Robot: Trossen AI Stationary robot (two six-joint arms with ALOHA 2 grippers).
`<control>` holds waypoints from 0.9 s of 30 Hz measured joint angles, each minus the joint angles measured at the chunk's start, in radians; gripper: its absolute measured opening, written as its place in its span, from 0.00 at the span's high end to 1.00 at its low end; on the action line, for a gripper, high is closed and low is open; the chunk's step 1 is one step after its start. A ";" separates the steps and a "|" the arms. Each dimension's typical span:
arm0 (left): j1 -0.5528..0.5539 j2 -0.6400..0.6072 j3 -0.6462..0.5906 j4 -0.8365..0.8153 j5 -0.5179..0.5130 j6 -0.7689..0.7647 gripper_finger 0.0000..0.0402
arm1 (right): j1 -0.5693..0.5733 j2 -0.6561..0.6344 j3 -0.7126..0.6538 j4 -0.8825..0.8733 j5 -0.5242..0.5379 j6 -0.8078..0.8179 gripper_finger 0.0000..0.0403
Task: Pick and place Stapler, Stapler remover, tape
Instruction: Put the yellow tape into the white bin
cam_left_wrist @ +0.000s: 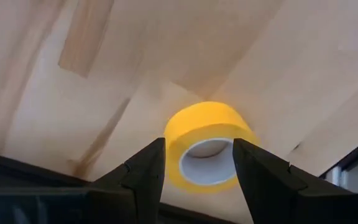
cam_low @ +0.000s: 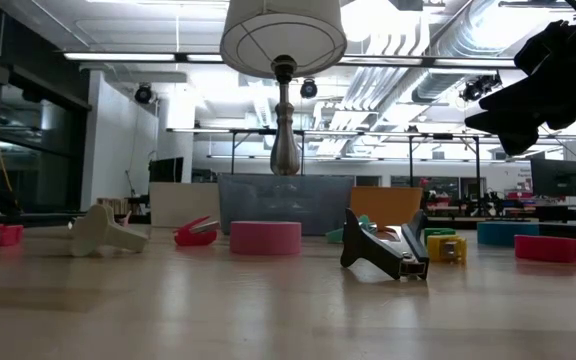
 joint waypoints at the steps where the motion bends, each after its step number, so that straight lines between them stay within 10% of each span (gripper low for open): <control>1: 0.000 -0.002 0.006 -0.008 0.000 0.015 0.54 | 0.000 0.000 0.000 0.000 0.000 0.000 0.55; 27: -0.070 0.010 -0.047 0.026 -0.048 0.206 0.54 | 0.000 0.000 0.000 0.000 0.000 0.000 0.55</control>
